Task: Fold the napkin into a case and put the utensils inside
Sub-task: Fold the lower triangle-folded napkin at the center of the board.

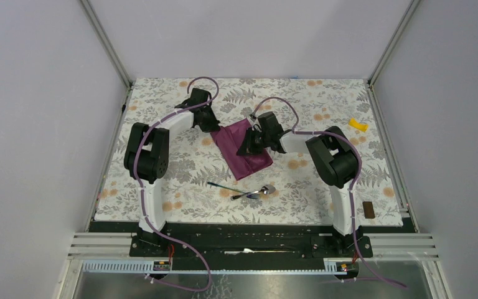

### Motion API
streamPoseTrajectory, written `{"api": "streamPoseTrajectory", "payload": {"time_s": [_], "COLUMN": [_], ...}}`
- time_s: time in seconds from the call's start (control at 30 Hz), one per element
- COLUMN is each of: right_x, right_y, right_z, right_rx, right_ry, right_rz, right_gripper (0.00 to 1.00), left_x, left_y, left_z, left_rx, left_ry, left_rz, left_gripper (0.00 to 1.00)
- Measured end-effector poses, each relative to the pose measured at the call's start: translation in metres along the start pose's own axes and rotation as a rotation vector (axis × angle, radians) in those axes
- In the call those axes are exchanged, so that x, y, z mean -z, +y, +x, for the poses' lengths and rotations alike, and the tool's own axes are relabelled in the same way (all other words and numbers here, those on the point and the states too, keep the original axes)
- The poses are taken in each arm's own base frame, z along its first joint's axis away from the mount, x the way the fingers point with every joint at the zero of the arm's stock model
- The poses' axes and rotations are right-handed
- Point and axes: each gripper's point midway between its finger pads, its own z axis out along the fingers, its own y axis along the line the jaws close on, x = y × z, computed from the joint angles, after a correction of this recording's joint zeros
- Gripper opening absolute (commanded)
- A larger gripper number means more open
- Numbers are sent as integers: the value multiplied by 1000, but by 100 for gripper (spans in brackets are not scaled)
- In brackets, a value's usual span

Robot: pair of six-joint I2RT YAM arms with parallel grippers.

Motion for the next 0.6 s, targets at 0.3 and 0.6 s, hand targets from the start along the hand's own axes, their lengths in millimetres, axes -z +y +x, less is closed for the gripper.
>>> {"api": "streamPoseTrajectory", "payload": {"time_s": [0.3,0.6], "right_x": [2,-15], "right_y": [8,22], "right_z": [-11,-60], "right_rx": [35,74], "right_ry": [-6,-74], "right_rz": [2,-34], "right_gripper": [48,49], "left_x": [-11,-14], "left_y": [-7,-8], "left_z": [2,5], "left_rx": [-4,-7], "left_ry": [16,24], "left_rz": [23,33], "left_gripper": [10,9]}}
